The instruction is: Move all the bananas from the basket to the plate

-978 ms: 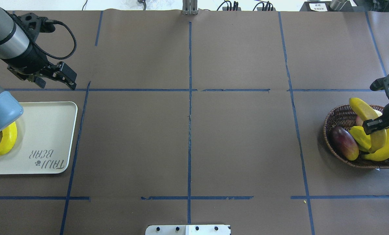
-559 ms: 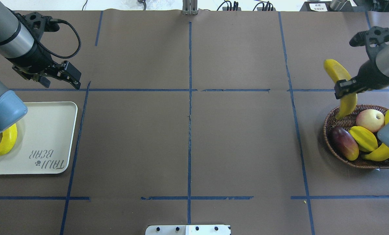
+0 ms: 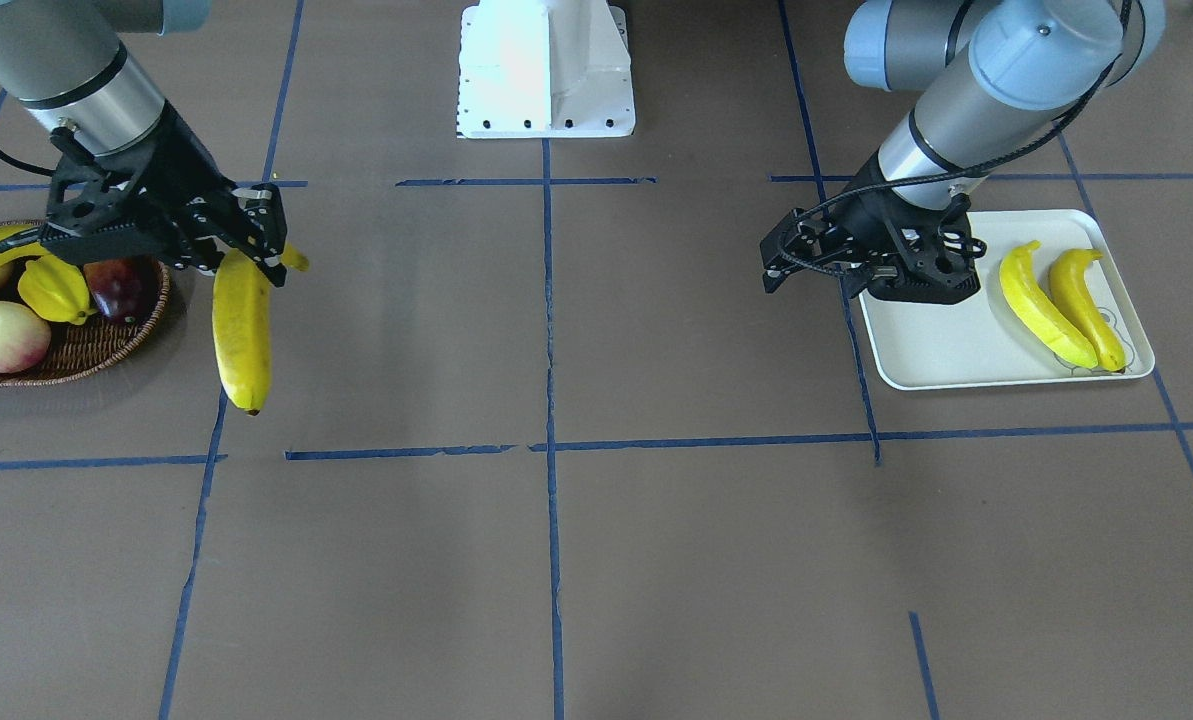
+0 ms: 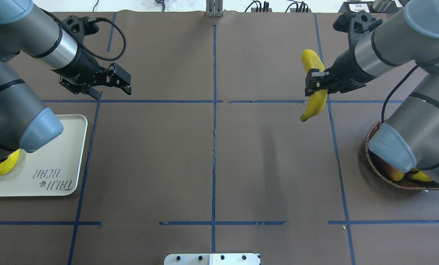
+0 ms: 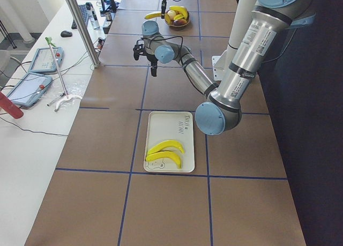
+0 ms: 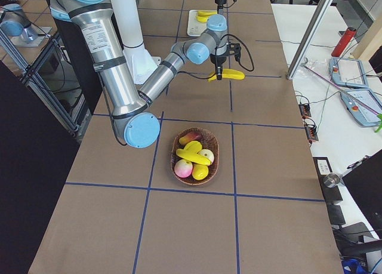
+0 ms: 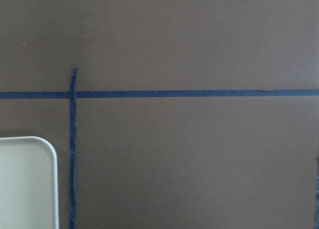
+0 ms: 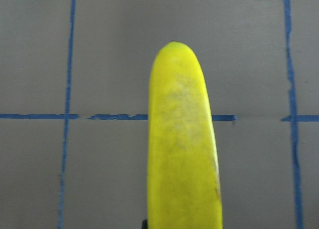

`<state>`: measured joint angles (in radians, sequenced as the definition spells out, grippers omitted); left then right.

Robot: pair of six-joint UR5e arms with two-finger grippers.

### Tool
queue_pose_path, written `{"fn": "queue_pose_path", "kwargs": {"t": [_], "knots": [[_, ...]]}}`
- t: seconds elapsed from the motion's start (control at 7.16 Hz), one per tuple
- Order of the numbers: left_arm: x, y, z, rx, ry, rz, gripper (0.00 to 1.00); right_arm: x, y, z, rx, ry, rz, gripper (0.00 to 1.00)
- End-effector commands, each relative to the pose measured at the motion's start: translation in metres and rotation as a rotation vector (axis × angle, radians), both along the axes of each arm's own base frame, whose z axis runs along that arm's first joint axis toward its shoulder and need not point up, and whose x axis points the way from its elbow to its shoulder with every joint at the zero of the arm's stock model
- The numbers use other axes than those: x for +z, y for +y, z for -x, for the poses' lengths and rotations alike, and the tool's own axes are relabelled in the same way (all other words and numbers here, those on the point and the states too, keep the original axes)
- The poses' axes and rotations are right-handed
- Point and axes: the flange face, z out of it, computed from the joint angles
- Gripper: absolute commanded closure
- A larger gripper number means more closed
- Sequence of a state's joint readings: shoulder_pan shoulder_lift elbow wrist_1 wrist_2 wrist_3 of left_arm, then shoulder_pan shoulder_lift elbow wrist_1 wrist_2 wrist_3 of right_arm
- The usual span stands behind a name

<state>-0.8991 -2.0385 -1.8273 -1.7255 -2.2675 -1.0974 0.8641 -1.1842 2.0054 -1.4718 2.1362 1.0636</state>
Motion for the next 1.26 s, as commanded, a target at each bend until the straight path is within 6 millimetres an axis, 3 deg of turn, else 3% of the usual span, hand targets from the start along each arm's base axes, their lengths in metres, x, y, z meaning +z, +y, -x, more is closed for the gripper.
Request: {"fn": "queue_pose_path", "kwargs": {"t": [0.0, 0.14, 0.42, 0.7, 1.12], "knots": [[-0.023, -0.003, -0.009, -0.079, 0.142, 0.039, 0.0, -0.02, 0.028, 0.054, 0.023, -0.213, 0.002, 0.97], [-0.044, -0.006, -0.013, -0.102, 0.201, 0.052, 0.0, -0.024, 0.042, 0.081, 0.045, -0.261, -0.02, 0.97], [-0.07, 0.004, -0.044, -0.093, 0.309, 0.085, 0.0, -0.056, 0.051, 0.13, 0.063, -0.346, -0.015, 0.97], [-0.086, 0.006, -0.053, -0.085, 0.33, 0.092, 0.0, -0.071, 0.064, 0.147, 0.058, -0.369, -0.034, 0.97], [-0.112, 0.019, -0.079, -0.057, 0.355, 0.116, 0.0, -0.096, 0.074, 0.152, 0.048, -0.414, -0.019, 0.96]]}}
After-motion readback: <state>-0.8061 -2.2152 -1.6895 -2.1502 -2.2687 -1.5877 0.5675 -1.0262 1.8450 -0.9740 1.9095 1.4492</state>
